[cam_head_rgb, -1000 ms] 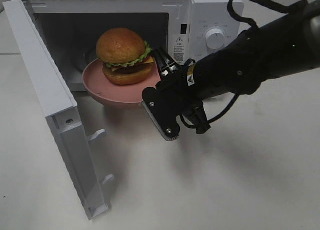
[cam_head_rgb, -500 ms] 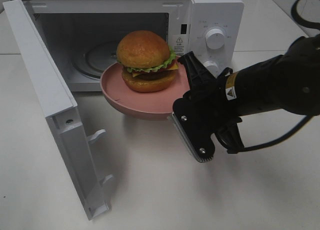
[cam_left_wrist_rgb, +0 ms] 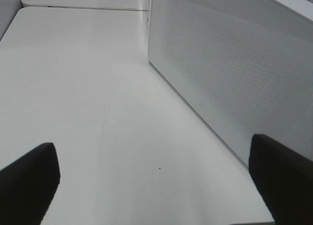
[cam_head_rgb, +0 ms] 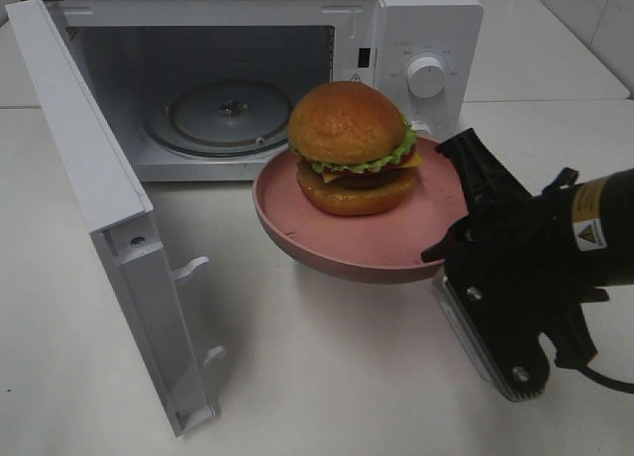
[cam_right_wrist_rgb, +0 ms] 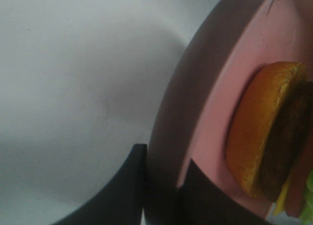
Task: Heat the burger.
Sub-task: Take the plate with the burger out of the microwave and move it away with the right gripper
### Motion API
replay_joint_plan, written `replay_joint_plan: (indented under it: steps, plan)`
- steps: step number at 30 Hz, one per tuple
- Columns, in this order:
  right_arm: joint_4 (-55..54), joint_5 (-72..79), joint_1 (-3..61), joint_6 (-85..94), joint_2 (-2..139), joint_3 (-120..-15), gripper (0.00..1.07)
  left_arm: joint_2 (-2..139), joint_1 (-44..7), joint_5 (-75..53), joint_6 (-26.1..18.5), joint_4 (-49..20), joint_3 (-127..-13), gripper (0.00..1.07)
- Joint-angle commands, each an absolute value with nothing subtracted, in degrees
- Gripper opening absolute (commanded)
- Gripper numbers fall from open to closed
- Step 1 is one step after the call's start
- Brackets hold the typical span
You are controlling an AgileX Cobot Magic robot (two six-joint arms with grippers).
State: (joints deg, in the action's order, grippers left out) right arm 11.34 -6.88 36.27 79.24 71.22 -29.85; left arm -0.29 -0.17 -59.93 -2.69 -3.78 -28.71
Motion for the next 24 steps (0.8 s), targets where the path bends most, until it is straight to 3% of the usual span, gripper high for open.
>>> replay_joint_plan:
  steps: [1,24]
  plan:
    - [11.46,-7.33,36.27,78.84,64.0,-27.85,0.0,-1.43,0.11,-59.42,-2.69,-4.01,-28.48,0.98]
    - [20.91,-24.18,36.27,62.8,39.53,-19.25,0.0,-1.43,0.11,-59.42,-2.69,-4.01,-28.48,0.98]
